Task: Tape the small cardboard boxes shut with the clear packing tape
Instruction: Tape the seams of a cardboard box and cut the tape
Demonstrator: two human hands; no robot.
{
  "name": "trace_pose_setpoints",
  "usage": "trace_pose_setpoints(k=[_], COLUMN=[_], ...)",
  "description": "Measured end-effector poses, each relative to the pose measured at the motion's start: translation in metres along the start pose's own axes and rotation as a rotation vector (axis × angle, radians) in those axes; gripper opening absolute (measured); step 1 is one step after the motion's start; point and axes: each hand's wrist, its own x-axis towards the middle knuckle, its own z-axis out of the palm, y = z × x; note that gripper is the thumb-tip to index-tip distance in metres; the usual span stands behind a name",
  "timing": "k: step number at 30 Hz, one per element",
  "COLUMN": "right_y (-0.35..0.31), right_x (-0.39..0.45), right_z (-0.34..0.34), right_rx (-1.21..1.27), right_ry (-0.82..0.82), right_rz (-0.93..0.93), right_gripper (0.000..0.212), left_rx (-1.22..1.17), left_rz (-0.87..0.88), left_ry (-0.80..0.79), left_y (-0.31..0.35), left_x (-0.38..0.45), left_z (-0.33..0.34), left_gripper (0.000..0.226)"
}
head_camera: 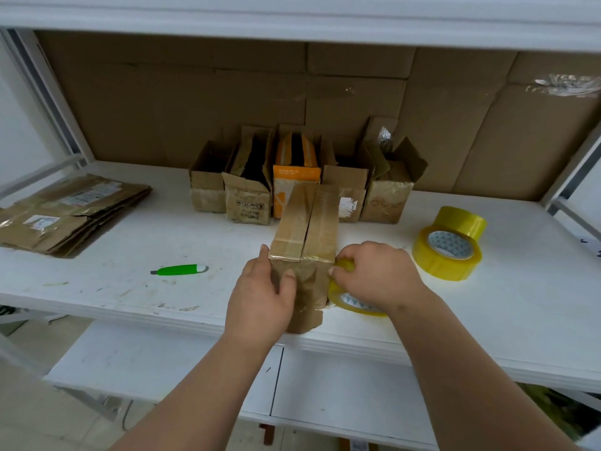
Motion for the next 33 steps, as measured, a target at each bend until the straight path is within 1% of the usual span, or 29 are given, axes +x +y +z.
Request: trace_pose_setpoints(k=[2,4,6,8,10,11,13,14,16,18,20,21,23,24,25,27,29,33], right_y=[-0.004,-0.01,-0.019,-0.026,-0.031,-0.034,-0.041,-0.047,-0.059,-0.067,-0.07,-0.071,-0.071,-0.072,-0.072,-0.07,-0.068,-0.066], right_x=[-0.004,-0.008,-0.013,-0.017,-0.021,-0.022,-0.025,-0.025,-0.027,-0.027,-0.025,-0.024,-0.024,-0.024,-0.024,-0.024,-0.022,-0.022], right_z=[0.005,0.008,0.01,0.011,0.008,0.007,0.007,0.008,0.014,0.023,0.029,0.032,0.036,0.037,0.037,0.038,0.04,0.05], right_rx=[0.008,0.032,0.071,0.133,0.302,0.441,0.725,0.832,0.968,1.034,1.088,1.121,1.202,1.235,1.252,1.254,1.298,1.417], right_ry=[0.076,0.127,0.13,0.082,0.014,-0.02,-0.082,-0.115,-0.168,-0.176,-0.167,-0.161,-0.149,-0.142,-0.138,-0.153,-0.184,-0.241], right_rz=[0.034,0.05,0.043,0.011,0.001,0.01,0.033,0.042,0.047,0.033,0.033,0.042,0.079,0.1,0.119,0.14,0.152,0.121], right_gripper=[0.035,0.036,0.037,0.035,0.03,0.029,0.035,0.039,0.043,0.04,0.036,0.038,0.043,0.041,0.037,0.026,0.018,0.026], left_rx=[-0.026,-0.101,-0.147,-0.18,-0.226,-0.247,-0.288,-0.306,-0.285,-0.204,-0.235,-0.296,-0.398,-0.393,-0.339,-0.181,-0.124,-0.138], left_rz=[-0.015,-0.058,-0.095,-0.076,-0.044,-0.044,-0.062,-0.061,-0.029,-0.001,0.003,0.0,-0.013,-0.017,-0.011,0.005,0.006,0.014], left_ry=[-0.015,-0.023,0.011,0.058,0.066,0.056,0.029,0.013,0.003,0.018,0.01,-0.012,-0.061,-0.083,-0.103,-0.113,-0.125,-0.145], left_y=[0.003,0.006,0.005,-0.003,-0.015,-0.019,-0.026,-0.027,-0.032,-0.033,-0.035,-0.036,-0.038,-0.04,-0.042,-0.045,-0.043,-0.042], left_x=[-0.001,0.0,0.006,0.015,0.026,0.03,0.038,0.041,0.046,0.045,0.042,0.042,0.045,0.048,0.051,0.059,0.063,0.069], left_z=[0.001,0.002,0.0,-0.007,-0.018,-0.025,-0.035,-0.038,-0.039,-0.038,-0.038,-0.039,-0.043,-0.045,-0.047,-0.051,-0.054,-0.058], left_gripper=[0.071,0.078,0.078,0.074,0.074,0.08,0.096,0.097,0.087,0.073,0.067,0.07,0.091,0.099,0.1,0.081,0.066,0.061])
